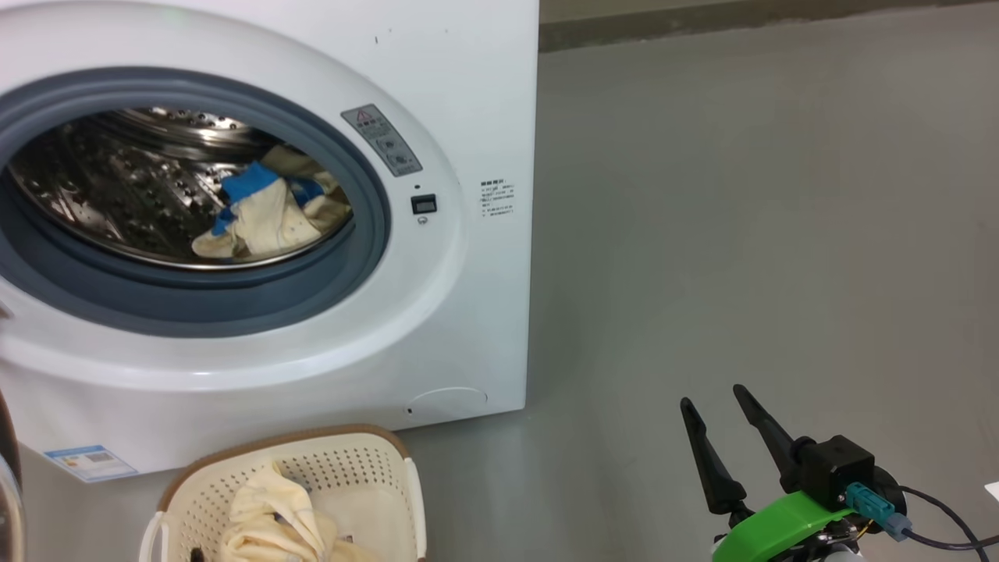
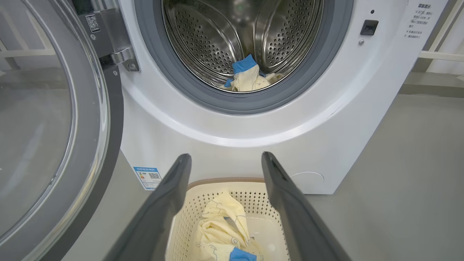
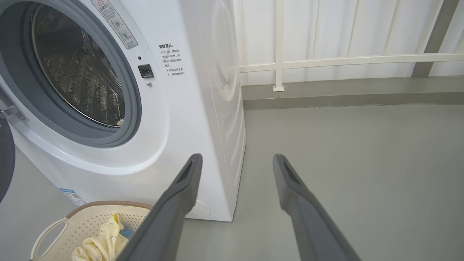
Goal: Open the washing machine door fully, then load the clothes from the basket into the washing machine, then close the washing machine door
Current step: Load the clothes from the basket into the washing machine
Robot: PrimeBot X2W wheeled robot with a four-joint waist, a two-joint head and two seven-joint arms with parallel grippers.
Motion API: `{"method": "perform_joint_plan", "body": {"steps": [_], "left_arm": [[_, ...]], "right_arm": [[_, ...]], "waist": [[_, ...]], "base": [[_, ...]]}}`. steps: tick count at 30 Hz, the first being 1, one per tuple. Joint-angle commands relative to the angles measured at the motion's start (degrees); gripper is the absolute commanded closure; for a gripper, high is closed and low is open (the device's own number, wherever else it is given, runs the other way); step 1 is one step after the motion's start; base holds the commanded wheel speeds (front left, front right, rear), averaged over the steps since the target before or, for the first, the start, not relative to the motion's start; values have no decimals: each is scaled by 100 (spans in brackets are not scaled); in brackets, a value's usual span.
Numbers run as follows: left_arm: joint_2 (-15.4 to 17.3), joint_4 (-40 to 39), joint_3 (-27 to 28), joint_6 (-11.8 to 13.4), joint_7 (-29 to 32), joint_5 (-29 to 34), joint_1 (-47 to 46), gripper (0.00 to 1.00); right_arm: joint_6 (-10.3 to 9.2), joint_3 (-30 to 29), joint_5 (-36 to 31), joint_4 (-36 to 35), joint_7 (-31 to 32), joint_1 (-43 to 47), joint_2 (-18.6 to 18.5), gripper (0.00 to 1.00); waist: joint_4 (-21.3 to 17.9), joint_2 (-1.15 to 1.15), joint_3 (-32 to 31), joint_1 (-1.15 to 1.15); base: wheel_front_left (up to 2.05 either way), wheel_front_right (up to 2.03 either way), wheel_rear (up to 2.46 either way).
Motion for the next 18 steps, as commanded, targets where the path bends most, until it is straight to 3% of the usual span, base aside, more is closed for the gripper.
{"method": "perform_joint_plan", "body": {"steps": [1, 13, 18], "left_arm": [[24, -60, 161, 22, -29, -62, -105, 0], [24, 790, 249, -373, -29, -173, -826, 0], [24, 1498, 390, -587, -29, -303, -1324, 0]], "right_arm": [[17, 98, 7, -162, -34, -103, 12, 0], [17, 23, 0, -365, -34, -304, 12, 0], [17, 9, -4, -437, -34, -428, 12, 0]], "waist": [[-1, 0, 75, 0], [-28, 0, 956, 0], [-47, 0, 1412, 0]], "base": [[0, 0, 0], [0, 0, 0], [0, 0, 0]]}}
